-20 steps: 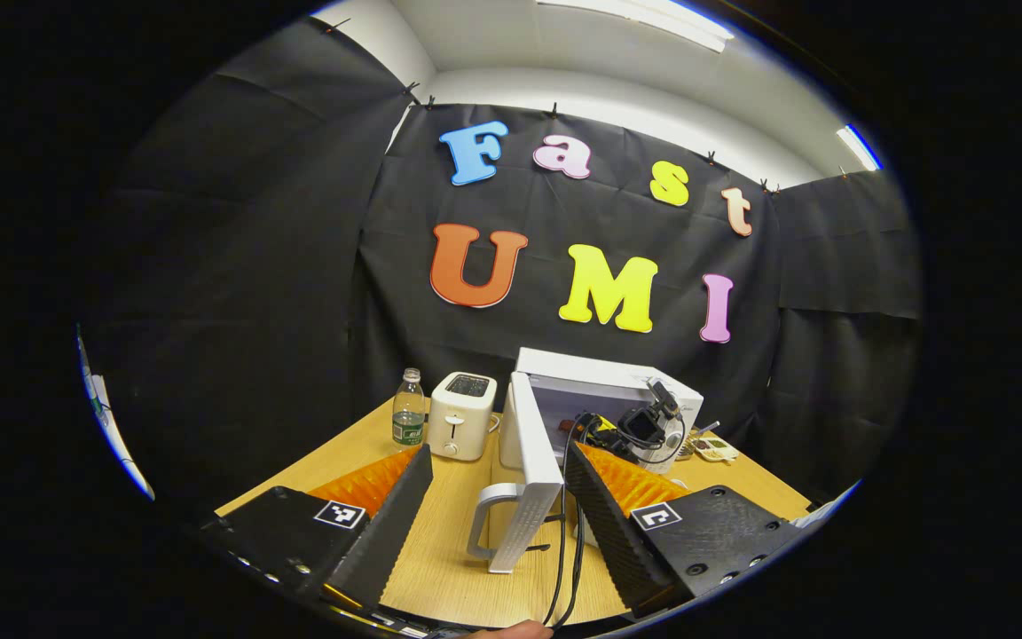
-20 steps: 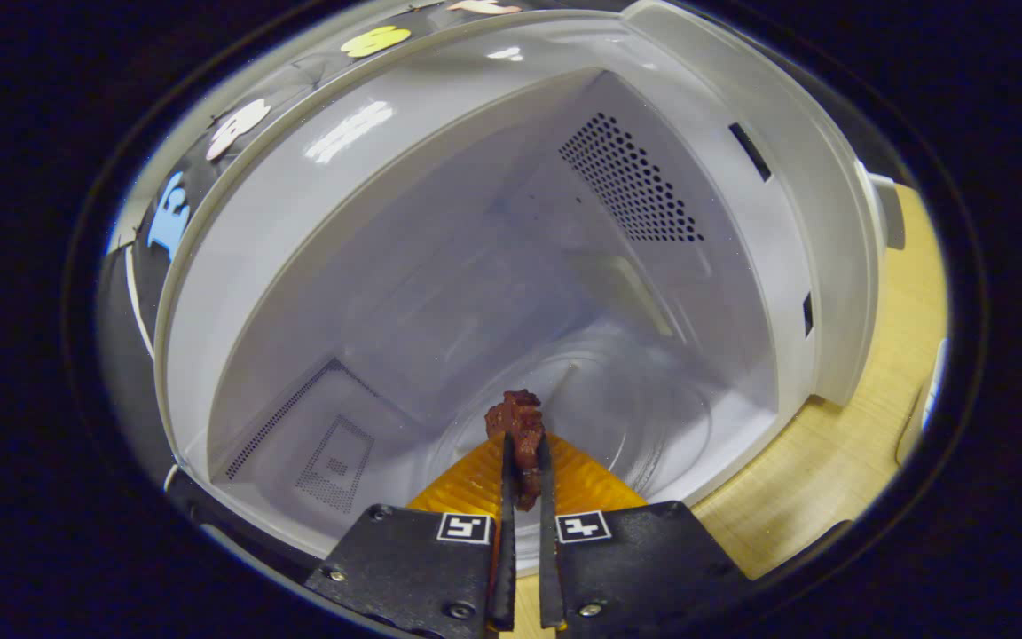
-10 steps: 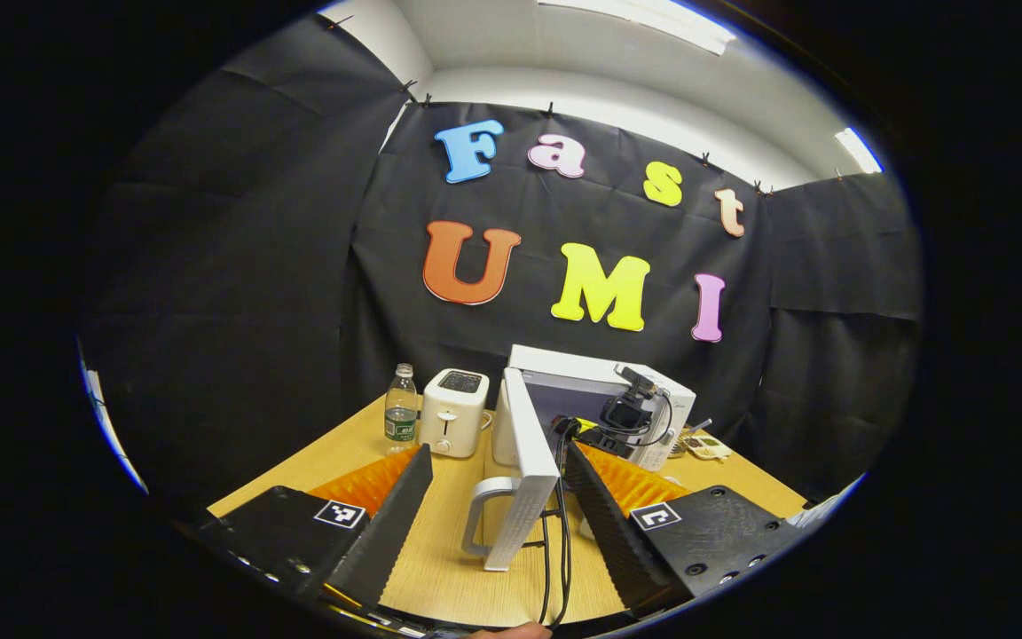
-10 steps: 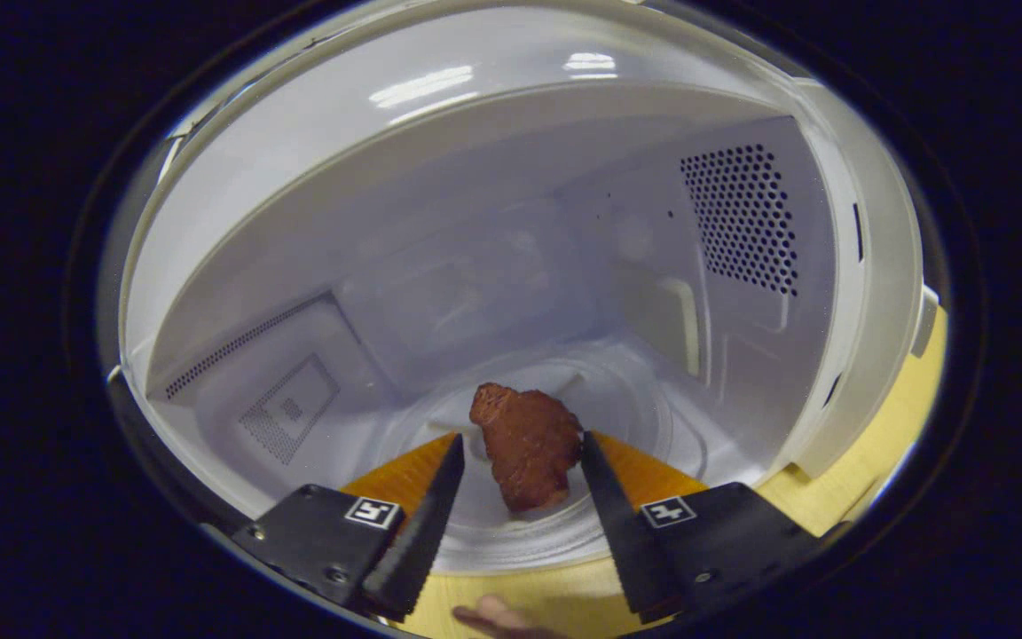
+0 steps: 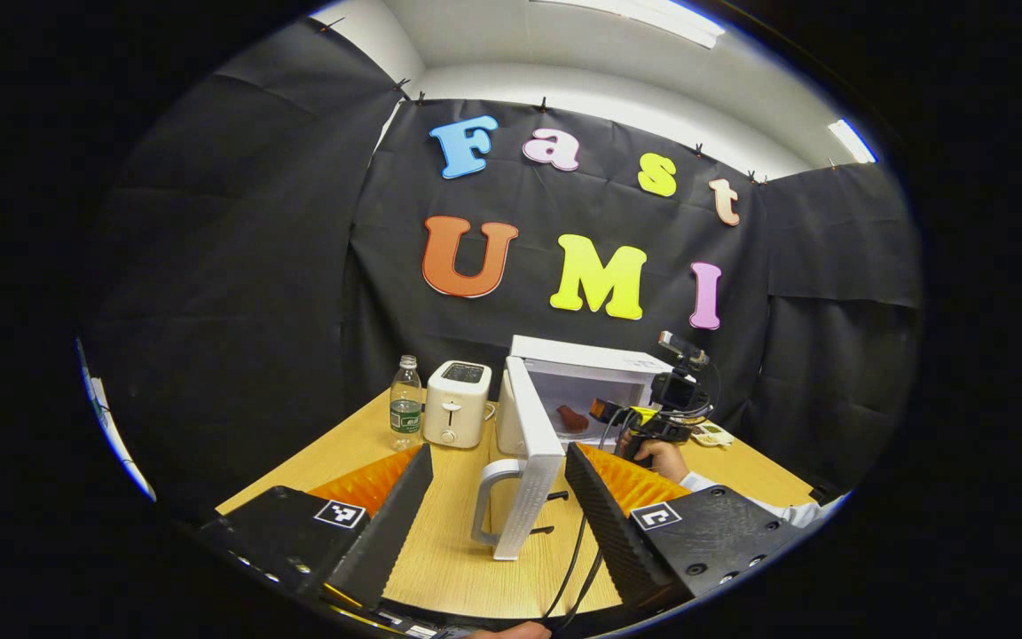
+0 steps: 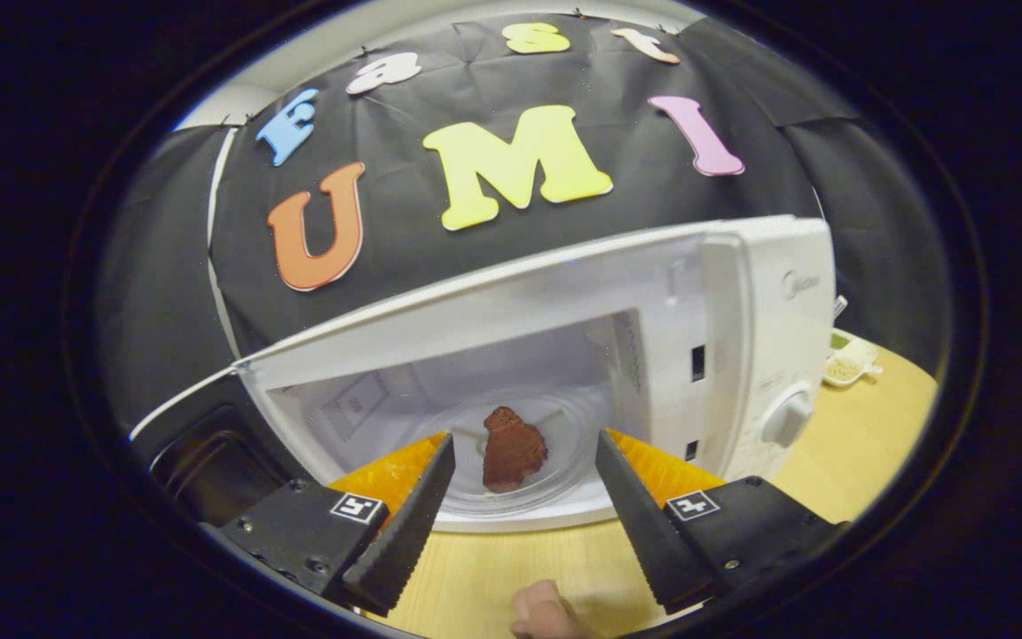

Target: Open the microwave oven with the left hand, put the food in, and close the microwave oven.

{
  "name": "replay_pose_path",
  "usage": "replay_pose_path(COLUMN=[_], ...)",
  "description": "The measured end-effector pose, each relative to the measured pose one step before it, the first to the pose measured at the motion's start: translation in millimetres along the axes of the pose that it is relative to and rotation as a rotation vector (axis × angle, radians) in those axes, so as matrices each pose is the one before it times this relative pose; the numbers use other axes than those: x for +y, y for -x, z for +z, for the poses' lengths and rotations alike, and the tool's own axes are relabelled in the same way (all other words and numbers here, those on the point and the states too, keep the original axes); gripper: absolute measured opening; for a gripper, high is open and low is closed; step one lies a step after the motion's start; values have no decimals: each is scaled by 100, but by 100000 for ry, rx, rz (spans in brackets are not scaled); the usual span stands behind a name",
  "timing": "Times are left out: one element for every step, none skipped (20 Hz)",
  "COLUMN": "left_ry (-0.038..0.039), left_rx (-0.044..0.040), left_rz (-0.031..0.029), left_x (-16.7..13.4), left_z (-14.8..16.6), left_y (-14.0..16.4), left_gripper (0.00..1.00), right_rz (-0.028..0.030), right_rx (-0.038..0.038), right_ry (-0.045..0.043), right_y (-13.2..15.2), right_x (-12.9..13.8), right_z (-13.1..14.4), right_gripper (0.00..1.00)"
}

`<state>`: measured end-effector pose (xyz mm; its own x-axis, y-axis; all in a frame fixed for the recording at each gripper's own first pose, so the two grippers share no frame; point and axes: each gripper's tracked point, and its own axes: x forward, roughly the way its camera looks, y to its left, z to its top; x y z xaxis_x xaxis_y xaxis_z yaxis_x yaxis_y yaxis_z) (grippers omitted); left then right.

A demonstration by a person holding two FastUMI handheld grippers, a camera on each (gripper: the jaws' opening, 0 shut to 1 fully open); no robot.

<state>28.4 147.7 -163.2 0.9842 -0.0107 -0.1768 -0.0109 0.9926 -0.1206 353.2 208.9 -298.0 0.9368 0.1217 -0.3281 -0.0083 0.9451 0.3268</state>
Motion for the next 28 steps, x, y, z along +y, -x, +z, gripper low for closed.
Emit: replay_pose_path(left_ry=[-37,-297,-772,-898,-673,-1739,-2629,-2101,-1889,-1850,-1147,-712,-15,138,-154,-1128,-684,22,-284,-707,-728,-302,1298,795,196,417,939,1124], left_rx=[-486,-122,-746,-1586,-1564,-586,-857,-461,-1067,-798,-584,-201,515,-268,-76,-74,357,1110,-122,265,1335,597,1314,2056,577,1294,1223,1245], left_rz=[-538,45,42,679,1976,1050,755,-357,-208,-565,-287,381,-234,-481,-639,516,-2804,52,1260,818,534,-1004,225,-968,1591,319,767,225], left_x=[-63,47,52,215,458,482,335,-61,6,101,-40,210,-115,-261,-207,212,-112,-307,17,589,280,-133,200,-118,423,394,348,88], left_z=[-34,-45,71,269,183,-173,94,34,119,89,-79,-25,-331,-105,-40,-226,-487,-251,-118,-219,-518,-241,-619,-1129,-615,-730,-814,-675], left_y=[-51,86,51,67,37,304,-1,-24,-58,-592,-180,-362,-34,-127,-165,-318,-756,223,-305,-417,-596,-769,-299,-783,-654,-698,-806,-548], left_gripper=[92,92,92,92,92,92,88,86,77,73,65,46,40,40,52,52,39,19,0,4,5,5,3,1,0,0,0,0], right_rz=[1306,1278,1312,1266,1956,2421,2426,2339,1996,1012,788,-25,219,1711,2067,1198,464,716,773,41,-744,-983,-764,-195,-476,-306,236,217], right_rx=[-1758,-2085,-1599,-1965,-1734,-1616,-2680,-3362,-3360,-3159,-2980,-1919,-2444,-1727,-1736,-1242,153,-217,-39,-354,74,309,871,1732,1561,1679,425,269], right_ry=[202,633,1405,1727,1928,1993,1674,1231,1136,1265,1697,1795,842,750,260,247,1078,1245,1590,1502,1518,981,-83,-72,-1021,-948,-889,9], right_y=[1564,1867,1756,1815,1848,1997,2009,2041,1943,1900,1903,1929,1682,1770,1614,1482,1396,1524,1227,1179,1156,1039,927,890,887,786,517,375], right_x=[-229,-75,-30,101,298,375,247,295,246,112,5,-173,-41,393,525,210,76,19,221,50,-148,-353,-181,-70,-223,-253,-118,-124], right_z=[1074,1092,1220,1088,1159,1049,1267,1373,1365,1260,1273,1069,1157,941,928,884,533,307,470,394,318,-17,-118,-494,-460,-394,-24,79], right_gripper=[100,91,91,100,100,90,91,91,100,100,100,90,90,100,90,90,90,100,100,90,100,100,90,100,100,90,90,90])
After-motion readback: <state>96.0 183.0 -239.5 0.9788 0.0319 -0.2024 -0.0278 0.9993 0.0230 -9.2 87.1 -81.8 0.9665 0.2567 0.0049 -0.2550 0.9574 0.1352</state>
